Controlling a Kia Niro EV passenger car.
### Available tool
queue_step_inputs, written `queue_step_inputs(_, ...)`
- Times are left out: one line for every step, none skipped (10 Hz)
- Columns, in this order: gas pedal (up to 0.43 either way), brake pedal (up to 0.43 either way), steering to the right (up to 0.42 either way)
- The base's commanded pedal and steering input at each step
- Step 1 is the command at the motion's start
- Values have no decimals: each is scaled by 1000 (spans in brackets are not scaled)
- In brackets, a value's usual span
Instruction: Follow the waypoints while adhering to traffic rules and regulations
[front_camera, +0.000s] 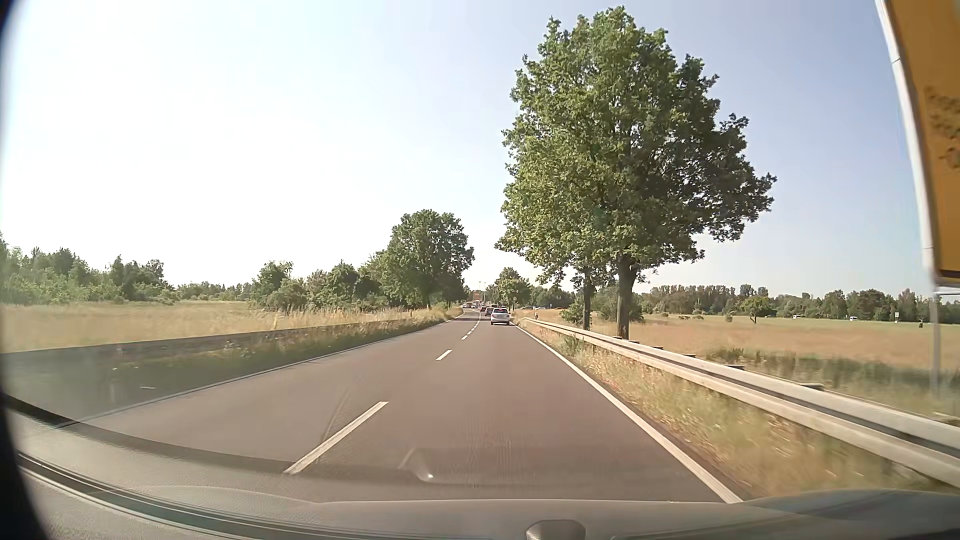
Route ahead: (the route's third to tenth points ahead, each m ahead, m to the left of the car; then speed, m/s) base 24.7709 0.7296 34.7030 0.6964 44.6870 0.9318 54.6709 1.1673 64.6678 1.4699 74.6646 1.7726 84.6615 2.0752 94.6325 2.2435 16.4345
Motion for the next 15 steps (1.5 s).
queue_step_inputs(0, 18, -2)
queue_step_inputs(0, 18, -2)
queue_step_inputs(0, 18, -1)
queue_step_inputs(0, 18, -2)
queue_step_inputs(0, 18, -2)
queue_step_inputs(0, 18, -1)
queue_step_inputs(0, 30, -2)
queue_step_inputs(0, 30, -2)
queue_step_inputs(0, 37, -2)
queue_step_inputs(0, 61, -1)
queue_step_inputs(0, 79, -2)
queue_step_inputs(0, 98, -2)
queue_step_inputs(0, 104, -2)
queue_step_inputs(0, 122, -1)
queue_step_inputs(0, 122, -1)
